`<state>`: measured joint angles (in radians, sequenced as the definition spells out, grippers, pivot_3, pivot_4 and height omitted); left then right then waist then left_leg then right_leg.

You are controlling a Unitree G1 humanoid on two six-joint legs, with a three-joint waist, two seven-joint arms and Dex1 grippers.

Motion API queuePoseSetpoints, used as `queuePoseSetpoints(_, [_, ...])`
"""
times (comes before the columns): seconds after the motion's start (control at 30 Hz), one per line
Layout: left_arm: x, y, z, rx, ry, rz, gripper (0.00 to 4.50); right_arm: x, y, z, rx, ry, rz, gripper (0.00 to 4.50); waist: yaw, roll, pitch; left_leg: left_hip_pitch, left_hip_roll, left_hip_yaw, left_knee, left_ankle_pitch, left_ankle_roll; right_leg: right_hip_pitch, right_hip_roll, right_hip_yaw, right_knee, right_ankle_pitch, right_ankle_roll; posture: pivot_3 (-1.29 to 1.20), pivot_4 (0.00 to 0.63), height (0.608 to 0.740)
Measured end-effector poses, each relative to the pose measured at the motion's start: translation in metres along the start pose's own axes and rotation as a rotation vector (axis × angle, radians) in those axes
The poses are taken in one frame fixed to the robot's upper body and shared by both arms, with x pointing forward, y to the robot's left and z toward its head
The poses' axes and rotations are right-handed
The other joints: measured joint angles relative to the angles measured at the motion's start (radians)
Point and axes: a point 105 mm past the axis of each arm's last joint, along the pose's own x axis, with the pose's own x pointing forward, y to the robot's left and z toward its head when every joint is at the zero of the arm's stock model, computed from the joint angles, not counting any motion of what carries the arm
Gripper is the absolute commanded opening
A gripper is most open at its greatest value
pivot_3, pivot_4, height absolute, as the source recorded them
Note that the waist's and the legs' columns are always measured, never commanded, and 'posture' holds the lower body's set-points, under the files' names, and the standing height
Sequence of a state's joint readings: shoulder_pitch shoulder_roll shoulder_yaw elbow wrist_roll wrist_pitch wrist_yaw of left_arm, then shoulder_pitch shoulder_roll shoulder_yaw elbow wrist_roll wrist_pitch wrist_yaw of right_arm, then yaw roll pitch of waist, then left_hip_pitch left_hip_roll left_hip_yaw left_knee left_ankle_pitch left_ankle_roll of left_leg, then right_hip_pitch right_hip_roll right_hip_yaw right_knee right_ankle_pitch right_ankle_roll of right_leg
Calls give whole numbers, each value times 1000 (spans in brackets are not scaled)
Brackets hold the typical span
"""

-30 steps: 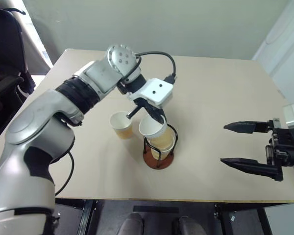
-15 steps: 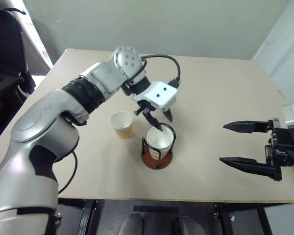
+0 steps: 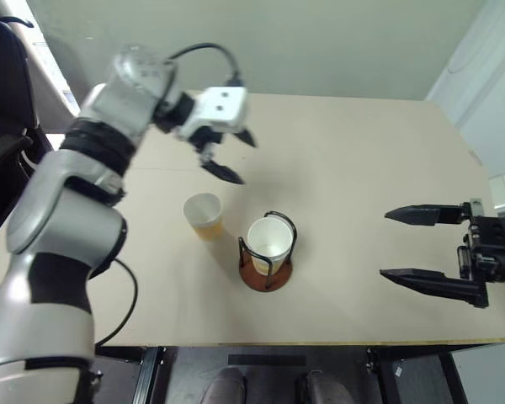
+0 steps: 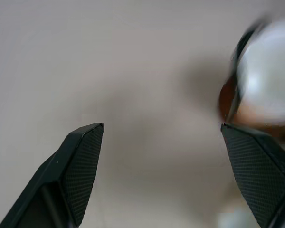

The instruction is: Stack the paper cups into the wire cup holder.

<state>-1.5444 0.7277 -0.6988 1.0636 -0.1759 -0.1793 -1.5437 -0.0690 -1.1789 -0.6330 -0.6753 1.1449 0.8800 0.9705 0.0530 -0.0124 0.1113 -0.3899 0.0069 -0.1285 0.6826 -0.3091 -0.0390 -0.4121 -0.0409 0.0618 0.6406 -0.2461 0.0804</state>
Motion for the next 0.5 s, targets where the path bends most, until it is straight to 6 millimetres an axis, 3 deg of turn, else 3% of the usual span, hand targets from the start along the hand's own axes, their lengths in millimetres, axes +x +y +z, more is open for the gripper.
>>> queuePoseSetpoints(0.07, [-2,-4,-21,-92,37,11,4226,2,-2,-2,5,4,12,4500,5,0,0,-1,-2,-1,1,0,1,0,0,-1,-1,0,0,0,150,740])
queuePoseSetpoints(0.13, [-3,-6,-29,-133,57,10,4226,3,-3,-1,-6,1,23,4500,16,-1,0,-3,-4,-4,1,1,1,-1,0,-2,-5,-1,1,0,150,740])
queuePoseSetpoints(0.27, [-3,-8,-36,-149,96,0,4226,4,-4,-1,-11,5,27,4500,27,-2,0,-5,-6,-3,1,1,3,-1,-4,-3,-6,0,1,0,150,740])
queuePoseSetpoints(0.5, [26,-17,-44,-150,145,-67,4226,5,-3,-1,-15,8,31,4500,25,-2,0,-6,-8,1,2,2,5,-1,-4,-1,-4,1,4,0,150,740])
